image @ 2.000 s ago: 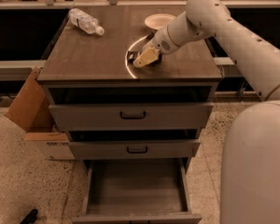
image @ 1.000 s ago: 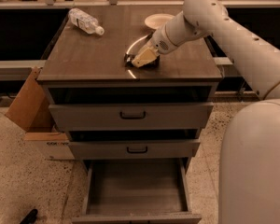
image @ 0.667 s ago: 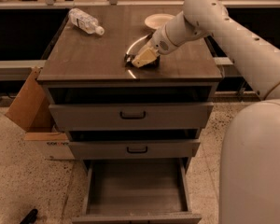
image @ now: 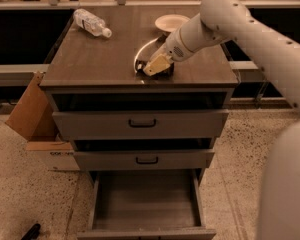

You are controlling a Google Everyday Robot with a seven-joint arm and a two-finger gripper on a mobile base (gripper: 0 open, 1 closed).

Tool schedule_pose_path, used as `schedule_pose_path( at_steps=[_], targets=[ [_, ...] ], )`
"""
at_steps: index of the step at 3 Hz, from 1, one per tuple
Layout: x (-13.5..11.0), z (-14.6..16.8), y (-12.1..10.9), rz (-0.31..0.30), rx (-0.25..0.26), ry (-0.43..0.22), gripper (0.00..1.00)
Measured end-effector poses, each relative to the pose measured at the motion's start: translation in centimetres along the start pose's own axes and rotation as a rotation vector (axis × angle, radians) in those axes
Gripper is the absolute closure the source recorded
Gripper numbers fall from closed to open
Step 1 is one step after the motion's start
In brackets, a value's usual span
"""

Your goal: Place rxbar chocolate into bottom drawer

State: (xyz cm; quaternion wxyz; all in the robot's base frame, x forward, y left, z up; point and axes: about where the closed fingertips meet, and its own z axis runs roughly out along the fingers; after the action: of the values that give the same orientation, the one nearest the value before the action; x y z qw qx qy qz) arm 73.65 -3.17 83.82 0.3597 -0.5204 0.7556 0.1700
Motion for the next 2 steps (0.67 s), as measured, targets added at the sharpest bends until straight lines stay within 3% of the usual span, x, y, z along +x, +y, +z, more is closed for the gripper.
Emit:
schedule_pose_path(
  at_steps=[1,2],
  targets=[
    [-1.7,-7.2,3.6,-0.011,0.1,-0.053,1.0],
    [-1.7,-10.7,7.9,-0.03,0.114,-0.056,1.0]
  ],
)
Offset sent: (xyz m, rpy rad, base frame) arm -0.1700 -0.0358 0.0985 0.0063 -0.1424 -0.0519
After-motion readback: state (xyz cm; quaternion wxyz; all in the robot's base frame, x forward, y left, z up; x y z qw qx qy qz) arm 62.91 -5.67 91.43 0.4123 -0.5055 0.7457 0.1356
